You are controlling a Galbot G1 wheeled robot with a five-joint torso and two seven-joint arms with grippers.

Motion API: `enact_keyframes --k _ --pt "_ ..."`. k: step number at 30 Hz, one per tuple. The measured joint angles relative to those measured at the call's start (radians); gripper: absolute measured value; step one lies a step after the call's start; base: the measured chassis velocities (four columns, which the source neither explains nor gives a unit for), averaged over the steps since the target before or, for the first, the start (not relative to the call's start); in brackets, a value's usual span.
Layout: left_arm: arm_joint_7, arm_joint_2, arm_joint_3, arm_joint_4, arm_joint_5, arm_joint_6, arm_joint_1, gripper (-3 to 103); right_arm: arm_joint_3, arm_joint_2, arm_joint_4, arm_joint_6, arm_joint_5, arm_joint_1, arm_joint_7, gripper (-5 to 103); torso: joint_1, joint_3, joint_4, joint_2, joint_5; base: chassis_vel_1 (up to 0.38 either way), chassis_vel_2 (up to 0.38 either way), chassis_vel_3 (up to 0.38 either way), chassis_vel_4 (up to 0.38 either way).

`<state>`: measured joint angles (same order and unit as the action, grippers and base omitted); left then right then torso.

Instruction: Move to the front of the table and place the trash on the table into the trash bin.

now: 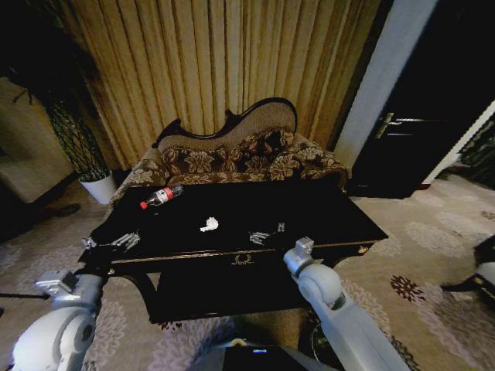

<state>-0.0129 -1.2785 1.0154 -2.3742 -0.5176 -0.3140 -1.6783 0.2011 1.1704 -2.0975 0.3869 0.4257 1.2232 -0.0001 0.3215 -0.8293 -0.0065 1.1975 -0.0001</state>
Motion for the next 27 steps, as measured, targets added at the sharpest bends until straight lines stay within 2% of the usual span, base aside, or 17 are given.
enact_keyframes --k 11,18,27 --pt "0.008 -0.001 -0.004 0.008 0.002 -0.016 0.024 100 -0.192 0.042 0.108 0.019 0.020 -0.127 0.000 100 0.000 0.000 0.0001 0.000 -0.0001 0.000 0.000 0.000 0.000" --pt "0.007 -0.014 0.005 0.020 0.005 -0.012 0.026 100 -0.246 0.072 0.216 0.015 0.029 -0.269 0.000 100 0.000 0.000 -0.0001 0.000 -0.0001 0.000 0.000 0.000 0.000" --pt "0.007 -0.027 -0.003 0.027 0.020 -0.011 0.036 100 -0.287 0.087 0.265 0.012 0.038 -0.322 0.000 100 0.000 0.000 -0.0001 0.000 -0.0001 0.000 0.000 0.000 0.000"
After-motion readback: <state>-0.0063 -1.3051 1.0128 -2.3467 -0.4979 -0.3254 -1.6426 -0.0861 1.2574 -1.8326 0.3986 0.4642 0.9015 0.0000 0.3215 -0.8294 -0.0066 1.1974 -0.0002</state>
